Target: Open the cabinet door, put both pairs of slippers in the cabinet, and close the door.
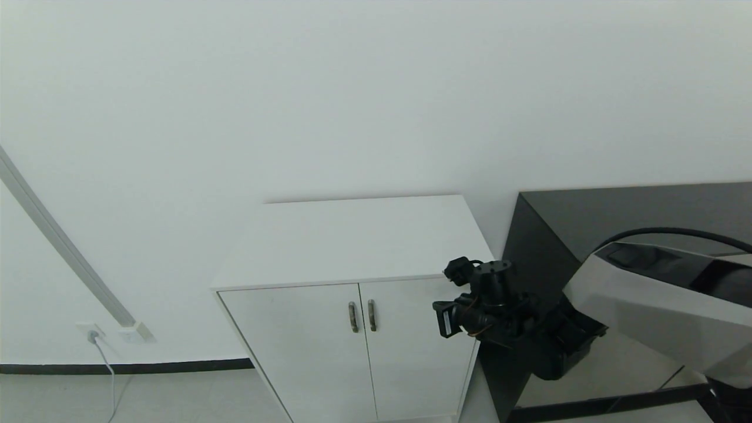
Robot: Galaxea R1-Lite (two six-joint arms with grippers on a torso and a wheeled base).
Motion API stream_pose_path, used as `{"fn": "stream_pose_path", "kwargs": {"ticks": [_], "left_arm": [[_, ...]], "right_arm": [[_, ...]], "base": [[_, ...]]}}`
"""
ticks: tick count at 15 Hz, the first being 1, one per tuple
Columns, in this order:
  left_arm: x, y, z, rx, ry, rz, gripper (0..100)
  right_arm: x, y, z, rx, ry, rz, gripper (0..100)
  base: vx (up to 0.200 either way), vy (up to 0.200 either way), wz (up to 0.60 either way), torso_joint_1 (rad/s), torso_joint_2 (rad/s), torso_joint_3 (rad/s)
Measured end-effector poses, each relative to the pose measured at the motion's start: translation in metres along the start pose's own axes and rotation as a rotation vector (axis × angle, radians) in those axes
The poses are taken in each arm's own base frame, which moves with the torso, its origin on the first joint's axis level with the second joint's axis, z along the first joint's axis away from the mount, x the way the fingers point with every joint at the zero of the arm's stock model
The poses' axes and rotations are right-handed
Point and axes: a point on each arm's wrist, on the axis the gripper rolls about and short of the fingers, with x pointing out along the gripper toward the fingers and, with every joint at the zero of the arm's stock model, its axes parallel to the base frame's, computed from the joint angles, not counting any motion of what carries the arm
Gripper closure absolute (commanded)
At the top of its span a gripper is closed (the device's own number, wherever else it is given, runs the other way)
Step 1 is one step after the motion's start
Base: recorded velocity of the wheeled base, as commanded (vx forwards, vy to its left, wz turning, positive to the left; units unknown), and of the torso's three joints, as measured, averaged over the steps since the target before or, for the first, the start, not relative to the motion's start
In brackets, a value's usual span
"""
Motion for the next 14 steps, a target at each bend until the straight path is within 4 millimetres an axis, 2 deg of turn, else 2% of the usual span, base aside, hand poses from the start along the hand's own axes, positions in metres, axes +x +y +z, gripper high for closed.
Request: {"fn": "stream_pose_path", "kwargs": {"ticks": [3,5,8,10,14], "left_arm": [[0.0,0.0,0.0,0.003,0.0,0.0,100],[0.0,0.0,0.0,0.004,0.0,0.0,100],[0.0,0.0,0.0,0.003,0.001,0.0,100],[0.0,0.0,0.0,0.004,0.001,0.001,100],[0.0,0.0,0.0,0.005,0.001,0.001,100]], "right_arm": [[-0.046,0.003,0.007,-0.011,-0.039,0.001,100],[-0.082,-0.006,0.015,-0.014,-0.069,-0.028,100],[-0.136,-0.037,0.027,0.007,-0.125,-0.135,100],[-0.174,-0.066,0.03,0.029,-0.163,-0.255,100],[-0.241,-0.108,0.017,0.084,-0.192,-0.487,100]], "base": [[0.0,0.0,0.0,0.0,0.0,0.0],[0.0,0.0,0.0,0.0,0.0,0.0],[0.0,0.0,0.0,0.0,0.0,0.0],[0.0,0.0,0.0,0.0,0.0,0.0],[0.0,0.0,0.0,0.0,0.0,0.0]]}}
